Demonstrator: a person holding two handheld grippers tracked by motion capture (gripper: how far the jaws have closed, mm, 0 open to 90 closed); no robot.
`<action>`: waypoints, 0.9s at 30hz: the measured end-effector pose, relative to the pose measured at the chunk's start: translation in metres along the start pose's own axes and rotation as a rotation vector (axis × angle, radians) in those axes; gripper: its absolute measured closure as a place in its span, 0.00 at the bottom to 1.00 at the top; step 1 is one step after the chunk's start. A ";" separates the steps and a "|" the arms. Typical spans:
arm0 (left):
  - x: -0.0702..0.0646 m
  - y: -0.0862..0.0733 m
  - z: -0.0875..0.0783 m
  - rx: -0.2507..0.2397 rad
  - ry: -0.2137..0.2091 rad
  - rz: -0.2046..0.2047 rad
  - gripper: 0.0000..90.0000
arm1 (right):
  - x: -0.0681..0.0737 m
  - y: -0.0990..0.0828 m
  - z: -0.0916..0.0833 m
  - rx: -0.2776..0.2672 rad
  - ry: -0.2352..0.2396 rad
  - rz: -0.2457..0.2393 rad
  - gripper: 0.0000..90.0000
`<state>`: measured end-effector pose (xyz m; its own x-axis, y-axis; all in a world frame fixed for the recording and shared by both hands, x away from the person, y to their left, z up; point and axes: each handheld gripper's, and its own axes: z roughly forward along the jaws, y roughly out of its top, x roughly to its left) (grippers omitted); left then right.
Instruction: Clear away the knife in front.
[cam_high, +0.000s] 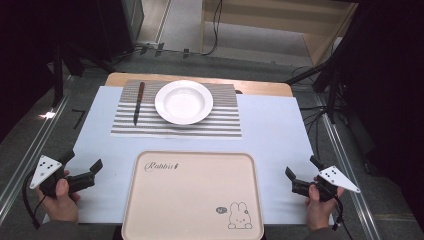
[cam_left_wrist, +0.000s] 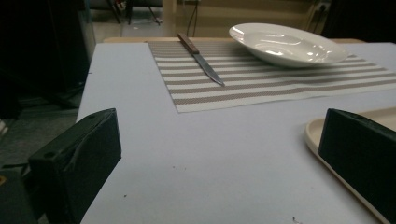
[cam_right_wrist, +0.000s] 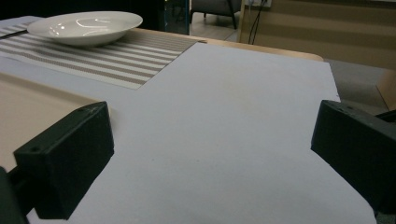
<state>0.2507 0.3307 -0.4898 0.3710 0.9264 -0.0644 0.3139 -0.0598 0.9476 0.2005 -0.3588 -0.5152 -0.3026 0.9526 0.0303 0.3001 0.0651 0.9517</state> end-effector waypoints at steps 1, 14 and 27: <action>0.000 0.001 -0.001 0.004 0.002 0.010 0.00 | 0.000 0.000 0.000 -0.002 0.002 -0.004 0.00; -0.021 0.040 0.000 -0.005 -0.063 0.046 0.00 | 0.001 -0.001 0.000 0.000 0.011 -0.008 0.00; -0.037 0.090 0.039 0.042 -0.111 0.057 0.00 | 0.002 -0.001 0.001 0.005 0.026 -0.020 0.00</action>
<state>0.2994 0.2766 -0.4142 0.4836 0.8741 -0.0470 0.3251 -0.1295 0.9368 0.2002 -0.3566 -0.5159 -0.3315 0.9432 0.0195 0.2984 0.0852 0.9506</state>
